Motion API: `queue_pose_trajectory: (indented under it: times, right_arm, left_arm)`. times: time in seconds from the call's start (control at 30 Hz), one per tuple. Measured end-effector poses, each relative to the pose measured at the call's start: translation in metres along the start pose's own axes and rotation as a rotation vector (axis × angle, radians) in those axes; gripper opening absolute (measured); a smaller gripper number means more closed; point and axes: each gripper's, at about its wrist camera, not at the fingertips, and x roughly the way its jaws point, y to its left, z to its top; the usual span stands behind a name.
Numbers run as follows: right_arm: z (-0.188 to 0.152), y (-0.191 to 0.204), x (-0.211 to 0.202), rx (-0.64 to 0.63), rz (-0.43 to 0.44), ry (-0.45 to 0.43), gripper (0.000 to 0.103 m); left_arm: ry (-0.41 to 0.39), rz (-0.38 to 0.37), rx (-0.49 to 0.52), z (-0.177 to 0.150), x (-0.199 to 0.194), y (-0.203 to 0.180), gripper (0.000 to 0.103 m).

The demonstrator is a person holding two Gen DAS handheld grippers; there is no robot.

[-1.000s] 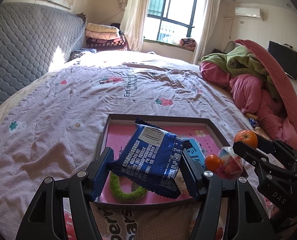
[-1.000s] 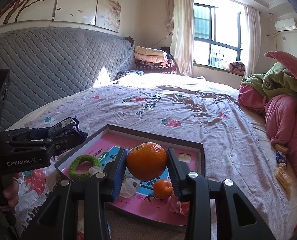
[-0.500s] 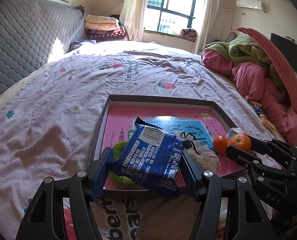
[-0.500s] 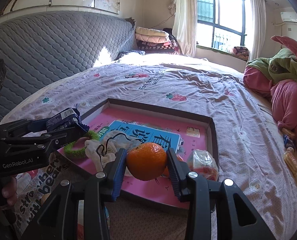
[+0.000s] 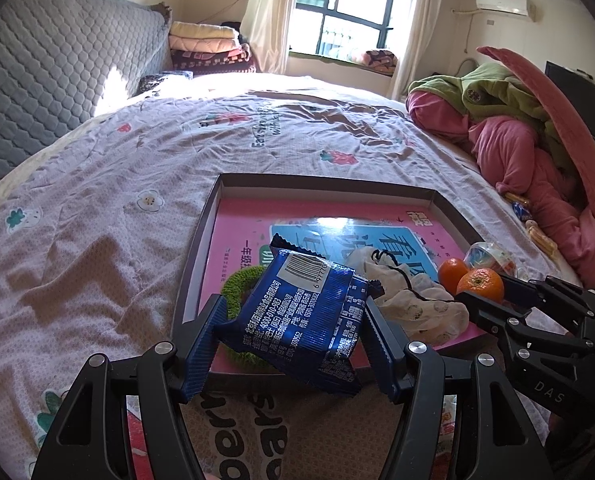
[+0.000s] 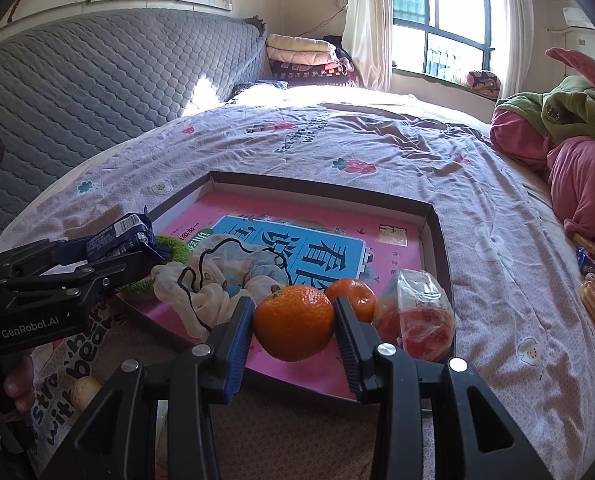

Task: Organize objects
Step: 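Lower the packet into the tray with the left tool while the right tool lowers the orange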

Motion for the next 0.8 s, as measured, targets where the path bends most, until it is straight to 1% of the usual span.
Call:
queue_pose_trajectory:
  times: [0.43, 0.8]
  right_arm:
    - [-0.003, -0.004, 0.011, 0.016, 0.001, 0.03, 0.041]
    - [-0.005, -0.001, 0.021, 0.016, 0.0, 0.05, 0.041]
  left_arm:
    - [0.004, 0.009, -0.007, -0.003, 0.011, 0.006, 0.067]
    - [-0.001, 0.046, -0.015, -0.001, 0.015, 0.015, 0.067]
